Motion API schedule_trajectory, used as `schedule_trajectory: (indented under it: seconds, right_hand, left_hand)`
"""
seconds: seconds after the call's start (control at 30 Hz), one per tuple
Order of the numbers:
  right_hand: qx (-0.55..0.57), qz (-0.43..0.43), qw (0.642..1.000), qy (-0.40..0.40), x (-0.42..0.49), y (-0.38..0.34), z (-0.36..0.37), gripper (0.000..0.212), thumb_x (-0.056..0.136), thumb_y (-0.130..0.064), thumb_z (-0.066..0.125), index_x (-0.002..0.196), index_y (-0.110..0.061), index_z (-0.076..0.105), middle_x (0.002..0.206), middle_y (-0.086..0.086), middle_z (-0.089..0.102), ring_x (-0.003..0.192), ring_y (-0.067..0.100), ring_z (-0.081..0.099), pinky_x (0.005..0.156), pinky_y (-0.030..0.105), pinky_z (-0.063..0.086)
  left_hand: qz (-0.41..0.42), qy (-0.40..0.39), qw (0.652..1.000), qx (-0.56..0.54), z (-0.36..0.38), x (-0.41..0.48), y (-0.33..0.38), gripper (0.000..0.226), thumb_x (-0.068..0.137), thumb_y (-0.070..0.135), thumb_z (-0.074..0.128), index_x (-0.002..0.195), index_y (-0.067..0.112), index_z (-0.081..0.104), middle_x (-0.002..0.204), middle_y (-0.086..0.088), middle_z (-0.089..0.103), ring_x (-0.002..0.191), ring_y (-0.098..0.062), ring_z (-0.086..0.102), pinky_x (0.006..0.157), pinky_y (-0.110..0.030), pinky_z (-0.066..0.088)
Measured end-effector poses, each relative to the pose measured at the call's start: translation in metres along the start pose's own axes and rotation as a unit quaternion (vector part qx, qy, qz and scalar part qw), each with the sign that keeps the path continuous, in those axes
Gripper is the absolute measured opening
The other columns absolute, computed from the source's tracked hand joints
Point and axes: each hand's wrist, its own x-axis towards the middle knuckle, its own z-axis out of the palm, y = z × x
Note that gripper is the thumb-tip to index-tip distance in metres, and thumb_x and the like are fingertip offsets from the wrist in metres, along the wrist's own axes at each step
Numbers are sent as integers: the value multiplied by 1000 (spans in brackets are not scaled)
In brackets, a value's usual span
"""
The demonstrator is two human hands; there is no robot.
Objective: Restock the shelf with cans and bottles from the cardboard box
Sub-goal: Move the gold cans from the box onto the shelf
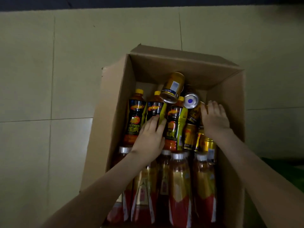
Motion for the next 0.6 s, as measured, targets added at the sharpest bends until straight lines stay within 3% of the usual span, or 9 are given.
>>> schedule_trajectory:
  seconds: [0.17, 0.27, 0.37, 0.43, 0.5, 0.6]
  right_hand:
    - [29, -10, 998, 54, -3, 7, 0, 87, 81, -13, 67, 148, -6, 12, 144, 18, 25, 135, 32, 25, 117, 40, 17]
    - [144, -50, 980, 128, -29, 5, -7, 102, 73, -6, 74, 149, -6, 6, 147, 17, 21, 136, 31, 17, 114, 37, 24]
    - [287, -134, 929, 192, -63, -13, -29, 110, 67, -10, 83, 147, -19, 8, 145, 5, 17, 137, 26, 12, 109, 39, 29]
    - [338, -201, 899, 191, -82, -34, -50, 110, 69, -11, 82, 146, -29, 6, 145, -5, 12, 139, 20, 8, 110, 33, 16]
    - [374, -269, 872, 168, -93, -51, -70, 110, 74, -11, 78, 146, -39, 0, 146, -15, 6, 141, 8, 0, 110, 23, 6]
    - [455, -334, 820, 90, -90, -56, -93, 107, 79, -31, 75, 144, -52, -8, 148, -27, -2, 140, -4, -5, 106, 12, 10]
  left_hand:
    - [13, -7, 1000, -23, -8, 13, 10, 63, 99, 25, 45, 153, 18, 14, 157, -10, 8, 146, -24, 5, 118, -34, 7]
    - [-20, 4, 987, -157, -24, 13, 19, 66, 98, 30, 49, 153, 25, 13, 157, -3, 14, 145, -19, 11, 117, -30, 19]
    - [-55, -25, 935, -349, -45, 8, 31, 79, 93, 37, 57, 151, 37, 5, 154, 5, 22, 140, -12, 23, 106, -21, 26]
    - [-43, -50, 910, -410, -57, 3, 33, 92, 88, 31, 66, 150, 38, -3, 148, 4, 30, 133, -11, 37, 98, -13, 35]
    - [-38, -17, 910, -412, -66, -4, 21, 99, 83, 22, 71, 147, 34, -3, 142, 5, 36, 124, -8, 47, 93, -8, 41]
    - [-74, 35, 922, -380, -81, -21, -7, 99, 79, 28, 76, 148, 34, 6, 133, 13, 39, 114, 2, 50, 91, -10, 42]
